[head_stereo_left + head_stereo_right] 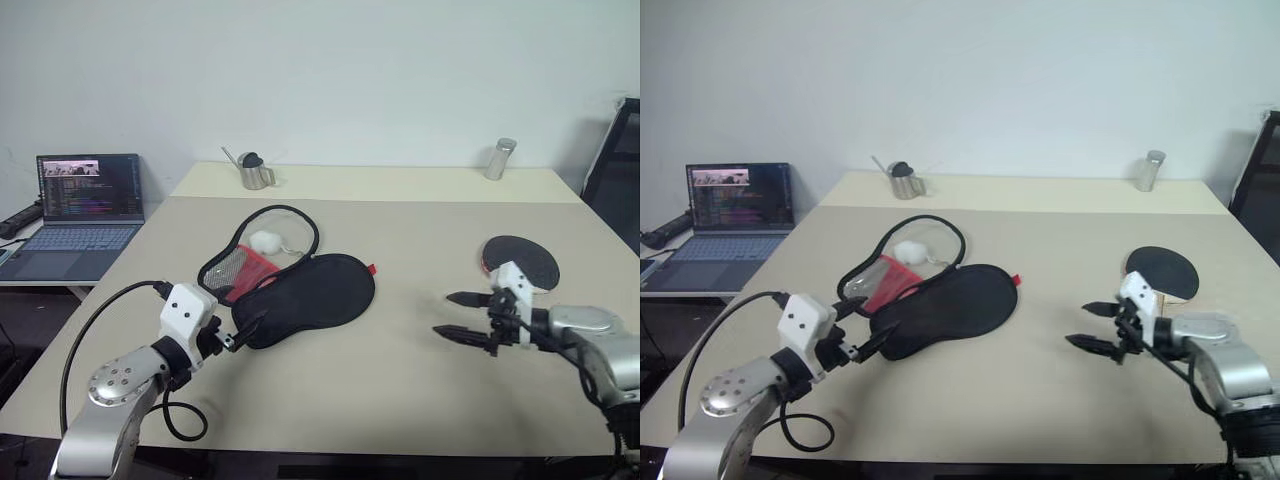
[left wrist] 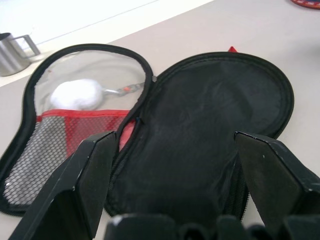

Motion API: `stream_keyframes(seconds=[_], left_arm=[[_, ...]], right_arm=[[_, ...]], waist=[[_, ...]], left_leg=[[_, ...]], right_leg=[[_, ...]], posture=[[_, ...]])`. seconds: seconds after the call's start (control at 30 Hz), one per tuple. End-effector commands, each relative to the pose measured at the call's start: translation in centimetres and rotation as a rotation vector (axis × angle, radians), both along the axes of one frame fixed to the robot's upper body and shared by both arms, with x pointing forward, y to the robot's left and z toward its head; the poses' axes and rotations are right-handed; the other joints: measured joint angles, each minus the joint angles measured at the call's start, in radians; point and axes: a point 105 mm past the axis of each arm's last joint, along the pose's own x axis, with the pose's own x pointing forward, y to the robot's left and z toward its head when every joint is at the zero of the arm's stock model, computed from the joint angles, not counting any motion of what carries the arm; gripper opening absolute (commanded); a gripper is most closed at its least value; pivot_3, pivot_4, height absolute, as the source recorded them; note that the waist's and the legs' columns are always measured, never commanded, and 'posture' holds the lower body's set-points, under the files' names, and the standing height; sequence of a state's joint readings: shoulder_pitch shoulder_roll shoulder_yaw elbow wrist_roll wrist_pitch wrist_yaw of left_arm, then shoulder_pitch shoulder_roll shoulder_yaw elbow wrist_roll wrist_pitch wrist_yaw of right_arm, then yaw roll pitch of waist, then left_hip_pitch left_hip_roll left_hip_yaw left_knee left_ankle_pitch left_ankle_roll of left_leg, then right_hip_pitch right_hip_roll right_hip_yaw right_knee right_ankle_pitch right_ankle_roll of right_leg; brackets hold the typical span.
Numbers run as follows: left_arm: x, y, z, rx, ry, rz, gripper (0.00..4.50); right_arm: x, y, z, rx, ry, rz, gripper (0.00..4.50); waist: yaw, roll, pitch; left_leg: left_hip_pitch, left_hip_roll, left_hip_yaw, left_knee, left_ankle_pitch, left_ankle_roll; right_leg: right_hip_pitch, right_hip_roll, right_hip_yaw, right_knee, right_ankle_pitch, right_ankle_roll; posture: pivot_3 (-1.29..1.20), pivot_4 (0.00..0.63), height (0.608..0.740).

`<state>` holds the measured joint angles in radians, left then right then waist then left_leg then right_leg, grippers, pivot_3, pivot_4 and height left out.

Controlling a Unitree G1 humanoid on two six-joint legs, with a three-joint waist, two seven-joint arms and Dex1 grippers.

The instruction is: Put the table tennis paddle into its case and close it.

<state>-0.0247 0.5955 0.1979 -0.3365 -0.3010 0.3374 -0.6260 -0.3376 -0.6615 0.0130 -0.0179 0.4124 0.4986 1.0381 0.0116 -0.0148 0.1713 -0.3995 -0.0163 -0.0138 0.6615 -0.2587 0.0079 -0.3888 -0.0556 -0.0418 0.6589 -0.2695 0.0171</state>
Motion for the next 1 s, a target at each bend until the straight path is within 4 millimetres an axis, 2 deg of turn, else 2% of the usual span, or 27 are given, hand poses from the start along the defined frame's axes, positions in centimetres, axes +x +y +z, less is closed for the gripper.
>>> stream_keyframes(seconds=[0.03,0.1,0.3,0.53,0.7,0.77,0.83,1.0], left_arm=[[1.0,-0.3,1.1,0.025,-0.055,-0.008,4.13],[1.4,-0.7,1.3,0.024,-0.065,-0.021,4.13],[2.3,-0.6,1.8,-0.012,-0.071,-0.030,4.13],[2.6,-0.5,3.4,-0.075,-0.072,-0.105,4.13],[2.3,0.5,4.4,-0.123,-0.013,-0.175,4.13],[2.3,1.6,4.4,-0.110,0.002,-0.171,4.13],[2.5,2.3,4.5,-0.110,0.019,-0.177,4.13],[3.2,3.2,4.3,-0.074,0.044,-0.188,4.13]], right_arm=[[0.3,0.8,0.1,-0.011,-0.049,0.010,4.49],[0.1,1.1,0.0,-0.012,-0.057,0.013,4.49],[-0.4,1.6,2.1,0.027,-0.089,0.008,4.49],[-0.1,2.4,2.6,0.073,-0.052,-0.033,4.49],[1.7,4.3,2.7,0.120,-0.034,-0.132,4.49],[2.2,5.4,2.3,0.141,0.022,-0.180,4.49],[2.1,6.7,2.0,0.158,0.084,-0.177,4.49],[2.8,8.5,0.9,0.159,0.163,-0.220,4.49]], waist=[[0.001,0.000,0.000],[0.005,0.000,0.000],[0.009,-0.001,0.001],[0.008,-0.001,0.001],[-0.004,-0.001,0.001],[-0.006,-0.001,0.001],[-0.008,-0.001,0.001],[-0.011,-0.001,0.002]], left_leg=[[0.000,0.000,0.000,0.000,0.000,0.000],[0.000,0.000,0.000,0.000,0.000,0.000],[0.000,0.000,0.000,0.000,0.000,0.000],[0.000,0.000,0.000,0.000,0.000,0.000],[0.000,0.000,0.000,0.000,0.000,0.000],[0.000,0.001,0.000,0.000,0.000,0.000],[0.000,0.000,0.000,0.000,0.000,0.000],[0.000,0.000,0.000,-0.001,0.000,0.000]], right_leg=[[0.000,0.000,0.000,0.000,0.000,0.000],[0.000,0.000,0.000,0.000,0.000,0.000],[0.000,0.000,0.000,0.000,0.000,0.000],[0.000,0.000,0.000,0.000,0.000,0.000],[-0.001,0.001,0.000,0.001,0.000,0.000],[-0.001,0.001,0.000,0.001,0.000,0.000],[-0.001,0.001,0.000,0.001,0.000,0.000],[-0.001,0.000,0.000,0.001,0.000,0.000]], posture=[[0.00,0.150,0.740],[0.00,0.150,0.740],[0.00,0.150,0.740],[0.00,0.150,0.740],[0.00,0.150,0.740],[0.00,0.150,0.740],[0.00,0.150,0.740],[0.00,0.150,0.740]])
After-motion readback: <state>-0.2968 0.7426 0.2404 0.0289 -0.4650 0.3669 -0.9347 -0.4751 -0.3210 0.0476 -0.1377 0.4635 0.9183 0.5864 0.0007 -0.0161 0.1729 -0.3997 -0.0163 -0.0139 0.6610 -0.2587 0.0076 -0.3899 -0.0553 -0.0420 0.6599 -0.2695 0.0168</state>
